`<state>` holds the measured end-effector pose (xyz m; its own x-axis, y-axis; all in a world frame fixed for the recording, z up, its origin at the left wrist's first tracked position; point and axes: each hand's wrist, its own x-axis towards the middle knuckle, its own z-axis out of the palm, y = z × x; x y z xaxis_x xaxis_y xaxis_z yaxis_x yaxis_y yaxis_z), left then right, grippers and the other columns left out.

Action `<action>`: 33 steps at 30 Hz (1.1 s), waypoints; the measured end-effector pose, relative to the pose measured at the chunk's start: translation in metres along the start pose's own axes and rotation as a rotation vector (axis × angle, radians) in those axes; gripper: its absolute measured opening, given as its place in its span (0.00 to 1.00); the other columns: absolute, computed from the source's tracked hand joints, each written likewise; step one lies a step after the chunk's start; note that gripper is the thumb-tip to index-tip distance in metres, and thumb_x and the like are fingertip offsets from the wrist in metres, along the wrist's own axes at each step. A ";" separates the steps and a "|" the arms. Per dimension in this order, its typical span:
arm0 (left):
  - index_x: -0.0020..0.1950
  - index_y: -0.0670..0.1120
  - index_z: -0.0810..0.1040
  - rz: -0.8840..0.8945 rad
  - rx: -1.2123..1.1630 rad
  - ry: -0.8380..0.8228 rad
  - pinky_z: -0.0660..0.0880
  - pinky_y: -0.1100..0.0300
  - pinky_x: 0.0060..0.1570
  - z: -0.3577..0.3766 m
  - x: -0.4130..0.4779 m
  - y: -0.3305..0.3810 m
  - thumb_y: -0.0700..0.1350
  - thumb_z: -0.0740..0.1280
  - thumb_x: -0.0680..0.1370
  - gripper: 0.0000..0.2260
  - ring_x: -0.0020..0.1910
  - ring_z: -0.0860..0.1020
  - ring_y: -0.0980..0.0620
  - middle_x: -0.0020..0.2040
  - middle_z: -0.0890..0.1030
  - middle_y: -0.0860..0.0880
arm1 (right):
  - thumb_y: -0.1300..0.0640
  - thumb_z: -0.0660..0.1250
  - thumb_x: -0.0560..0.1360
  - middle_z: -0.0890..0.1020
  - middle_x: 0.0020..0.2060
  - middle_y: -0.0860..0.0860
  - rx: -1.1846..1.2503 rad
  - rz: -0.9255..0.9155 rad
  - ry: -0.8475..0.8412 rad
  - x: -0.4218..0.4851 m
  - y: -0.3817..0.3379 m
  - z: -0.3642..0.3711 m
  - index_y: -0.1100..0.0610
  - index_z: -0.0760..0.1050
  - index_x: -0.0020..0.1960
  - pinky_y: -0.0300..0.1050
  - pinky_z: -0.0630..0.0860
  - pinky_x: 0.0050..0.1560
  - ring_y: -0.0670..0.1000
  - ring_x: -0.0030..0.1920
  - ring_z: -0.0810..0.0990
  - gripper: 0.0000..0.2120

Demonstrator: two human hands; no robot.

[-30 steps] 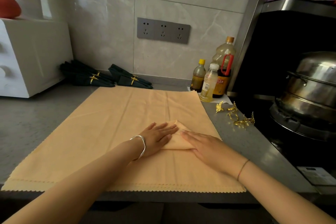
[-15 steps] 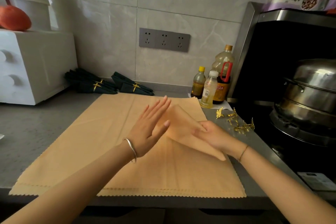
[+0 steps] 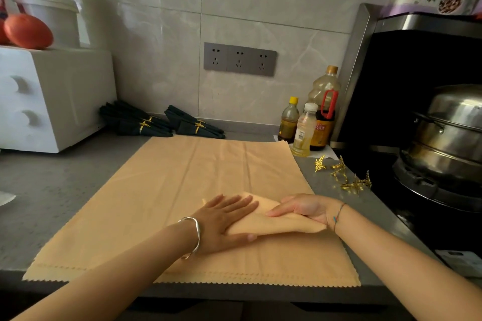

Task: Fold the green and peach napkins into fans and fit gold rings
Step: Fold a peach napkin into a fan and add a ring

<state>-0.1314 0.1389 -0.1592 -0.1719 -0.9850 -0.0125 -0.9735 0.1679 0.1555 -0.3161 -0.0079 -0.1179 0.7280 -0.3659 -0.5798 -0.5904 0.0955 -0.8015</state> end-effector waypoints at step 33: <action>0.50 0.55 0.84 0.054 -0.177 0.362 0.76 0.60 0.44 -0.008 0.008 -0.029 0.67 0.58 0.68 0.24 0.42 0.81 0.54 0.44 0.84 0.55 | 0.55 0.68 0.75 0.78 0.46 0.39 -0.841 -0.760 0.697 -0.034 0.066 0.038 0.53 0.80 0.56 0.36 0.74 0.51 0.40 0.48 0.77 0.11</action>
<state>-0.1038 0.1259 -0.1563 -0.1265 -0.9303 0.3444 -0.9182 0.2412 0.3142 -0.3669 0.0457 -0.1568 0.7899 -0.4918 0.3663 -0.3371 -0.8473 -0.4105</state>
